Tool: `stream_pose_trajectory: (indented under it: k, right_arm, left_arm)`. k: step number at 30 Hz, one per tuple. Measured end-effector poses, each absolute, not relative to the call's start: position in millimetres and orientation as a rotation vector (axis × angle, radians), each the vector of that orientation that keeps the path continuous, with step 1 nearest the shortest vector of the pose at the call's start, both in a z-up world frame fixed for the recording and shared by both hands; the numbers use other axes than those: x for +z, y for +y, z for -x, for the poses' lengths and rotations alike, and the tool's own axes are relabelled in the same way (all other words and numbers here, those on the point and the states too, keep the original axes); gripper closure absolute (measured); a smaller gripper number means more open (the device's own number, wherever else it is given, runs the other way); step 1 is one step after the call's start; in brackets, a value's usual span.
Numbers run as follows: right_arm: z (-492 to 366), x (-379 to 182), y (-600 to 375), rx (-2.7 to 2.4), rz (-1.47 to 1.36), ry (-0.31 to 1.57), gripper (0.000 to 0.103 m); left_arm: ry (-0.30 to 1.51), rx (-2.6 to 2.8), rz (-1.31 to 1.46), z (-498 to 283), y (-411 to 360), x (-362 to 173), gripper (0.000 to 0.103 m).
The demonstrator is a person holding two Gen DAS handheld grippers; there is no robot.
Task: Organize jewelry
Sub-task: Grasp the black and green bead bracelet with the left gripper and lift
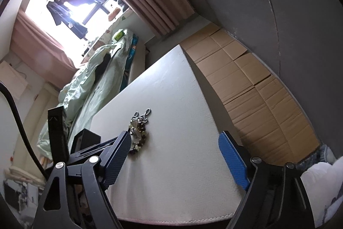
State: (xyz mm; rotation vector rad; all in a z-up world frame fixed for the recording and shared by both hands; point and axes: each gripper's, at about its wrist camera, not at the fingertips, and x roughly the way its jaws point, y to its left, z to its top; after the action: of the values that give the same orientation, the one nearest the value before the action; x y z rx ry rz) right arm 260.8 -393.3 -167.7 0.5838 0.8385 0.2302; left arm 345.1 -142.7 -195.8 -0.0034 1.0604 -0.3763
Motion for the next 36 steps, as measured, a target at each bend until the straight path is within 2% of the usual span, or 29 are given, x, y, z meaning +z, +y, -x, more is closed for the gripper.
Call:
stream_pose_trajectory:
  k: [2,4,5,6,12,25,36]
  right_arm:
    - [-262.1,-169.1,-390.8,0.236,-0.584,0.843,0.018]
    - [-263.5,-170.1,-387.0,0.243,-0.581,0.85,0.018]
    - [-264.3,-171.0,-385.9,0.246,-0.58,0.852,0.018]
    - [-264.6,-171.6,-384.4,0.249,-0.579,0.854,0.018]
    - [-265.9,-172.3,-379.0,0.257,-0.574,0.862,0.018]
    - [-268.8,-161.7,-364.9,0.286,-0.556,0.859,0.019]
    - [-279.7,-161.8,-334.6,0.348,-0.508,0.887,0.02]
  left_arm:
    - [1.051,-0.373,-0.03,-345.1,-146.2,-195.6,0.075]
    - [1.036,-0.364,-0.105,-342.1,-153.1,-196.2,0.084]
    - [1.037,-0.371,-0.118,-341.4,-153.9,-195.8,0.094]
    - [1.046,-0.391,-0.119,-340.6,-155.1,-195.5,0.096]
    - [1.026,-0.418,-0.112,-337.3,-151.8,-184.2,0.096]
    - [0.871,-0.478,-0.028,-316.3,-137.4,-102.4,0.096]
    - [0.822,-0.411,0.025,-311.7,-91.2,-80.5,0.096]
